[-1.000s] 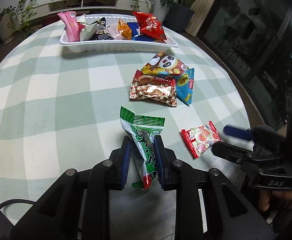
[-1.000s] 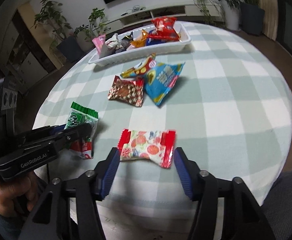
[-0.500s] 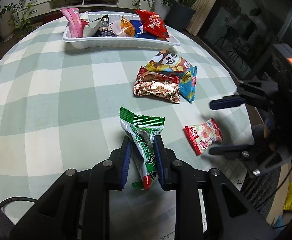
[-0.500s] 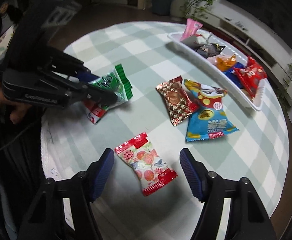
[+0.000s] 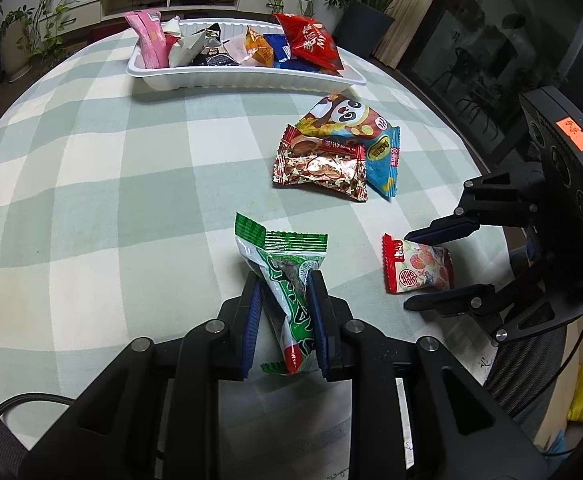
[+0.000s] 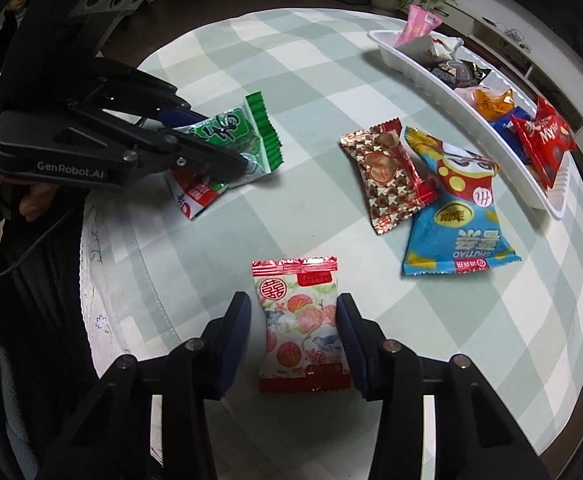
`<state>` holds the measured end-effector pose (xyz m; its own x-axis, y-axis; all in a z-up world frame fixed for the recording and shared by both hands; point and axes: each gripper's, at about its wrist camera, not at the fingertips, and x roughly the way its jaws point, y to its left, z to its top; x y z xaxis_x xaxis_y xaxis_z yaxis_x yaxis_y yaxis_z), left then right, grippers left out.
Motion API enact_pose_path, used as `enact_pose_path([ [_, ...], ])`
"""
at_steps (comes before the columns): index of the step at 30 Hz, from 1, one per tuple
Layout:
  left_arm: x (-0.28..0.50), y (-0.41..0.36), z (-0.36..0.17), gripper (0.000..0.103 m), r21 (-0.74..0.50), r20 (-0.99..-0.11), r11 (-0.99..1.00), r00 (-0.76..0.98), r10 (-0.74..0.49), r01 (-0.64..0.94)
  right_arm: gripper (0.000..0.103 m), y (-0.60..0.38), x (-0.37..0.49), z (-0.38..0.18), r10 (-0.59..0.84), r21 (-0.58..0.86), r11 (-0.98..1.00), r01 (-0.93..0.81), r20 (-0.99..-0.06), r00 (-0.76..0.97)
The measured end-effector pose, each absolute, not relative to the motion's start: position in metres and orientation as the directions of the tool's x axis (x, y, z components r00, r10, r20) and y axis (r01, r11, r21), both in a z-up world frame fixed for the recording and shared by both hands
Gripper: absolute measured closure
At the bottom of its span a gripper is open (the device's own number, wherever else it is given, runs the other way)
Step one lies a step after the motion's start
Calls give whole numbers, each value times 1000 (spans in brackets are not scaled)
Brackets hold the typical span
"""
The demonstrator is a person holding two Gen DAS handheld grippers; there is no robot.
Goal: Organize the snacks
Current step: 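Grasp the green packet with the left tool while the right tool grasps the red-white candy, then lift the green packet and red-white candy and carry both over the tray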
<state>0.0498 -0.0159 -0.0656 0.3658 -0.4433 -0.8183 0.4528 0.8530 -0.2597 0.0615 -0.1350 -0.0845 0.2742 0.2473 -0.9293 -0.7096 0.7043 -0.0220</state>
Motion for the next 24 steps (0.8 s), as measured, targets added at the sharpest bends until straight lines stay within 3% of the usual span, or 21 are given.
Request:
enact_pose_path([
  [3, 50, -16, -65, 82, -259, -818, 853, 367, -443, 452, 56, -137, 62, -84, 258, -2, 723, -691, -927, 273],
  [8, 49, -17, -65, 82, -254, -817, 855, 372, -440, 453, 67, -140, 55, -82, 278, 20, 758, -652, -914, 295],
  [24, 47, -15, -58, 82, -253, -803, 856, 396, -445, 450, 68, -167, 42, -65, 410, 184, 860, -477, -805, 429],
])
